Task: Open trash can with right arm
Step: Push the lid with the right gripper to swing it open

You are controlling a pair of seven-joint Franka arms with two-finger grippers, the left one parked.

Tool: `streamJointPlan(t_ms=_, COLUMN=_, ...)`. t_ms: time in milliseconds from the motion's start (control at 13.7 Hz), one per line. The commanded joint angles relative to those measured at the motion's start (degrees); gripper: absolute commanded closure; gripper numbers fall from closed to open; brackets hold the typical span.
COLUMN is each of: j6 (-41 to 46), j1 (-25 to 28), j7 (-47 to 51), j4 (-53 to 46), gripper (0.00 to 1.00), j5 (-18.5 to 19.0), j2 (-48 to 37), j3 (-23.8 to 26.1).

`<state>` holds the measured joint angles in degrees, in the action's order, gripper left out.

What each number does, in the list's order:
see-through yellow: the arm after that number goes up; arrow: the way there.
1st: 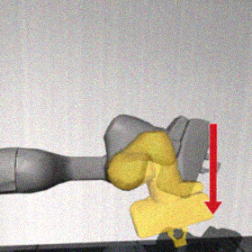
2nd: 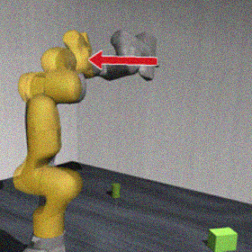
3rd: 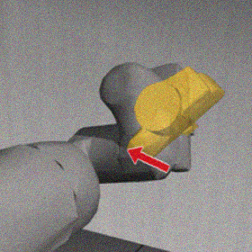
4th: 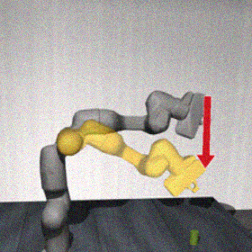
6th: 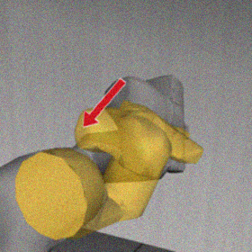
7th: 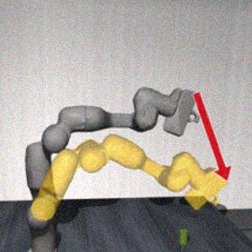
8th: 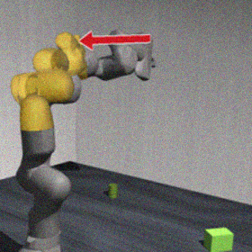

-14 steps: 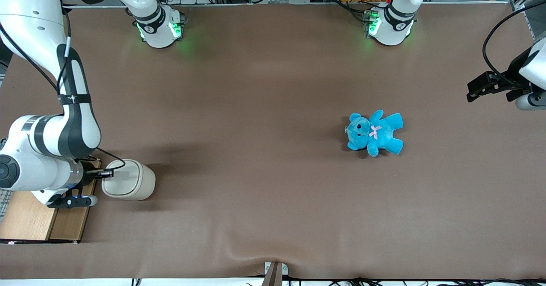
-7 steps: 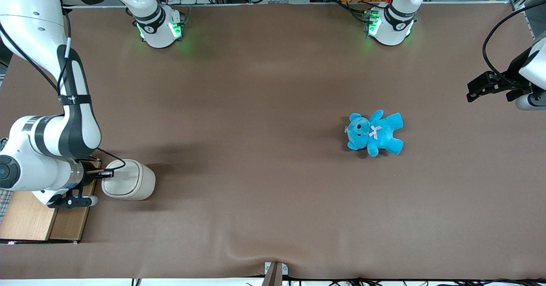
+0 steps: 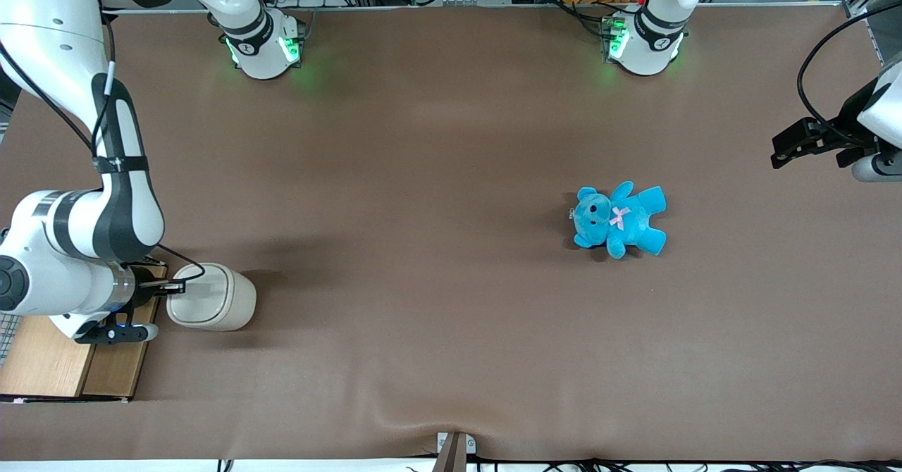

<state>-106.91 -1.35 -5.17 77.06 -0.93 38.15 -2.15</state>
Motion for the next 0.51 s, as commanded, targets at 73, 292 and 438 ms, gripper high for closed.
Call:
streamJointPlan(t_ms=73, j6=2.66, j1=0.38, j7=0.25, j4=0.37, gripper=1.00, j5=0.75, j2=-5.70, j3=0.30)
streamJointPlan(t_ms=292, j6=5.83, j1=0.03, j7=0.16, j4=0.37, gripper=1.00, j5=0.66, j2=-10.71, j3=0.21)
streamJointPlan(t_ms=438, j6=11.00, j1=-0.06, j7=0.25, j4=0.37, gripper=0.91, j5=0.75, j2=-14.58, j3=0.21)
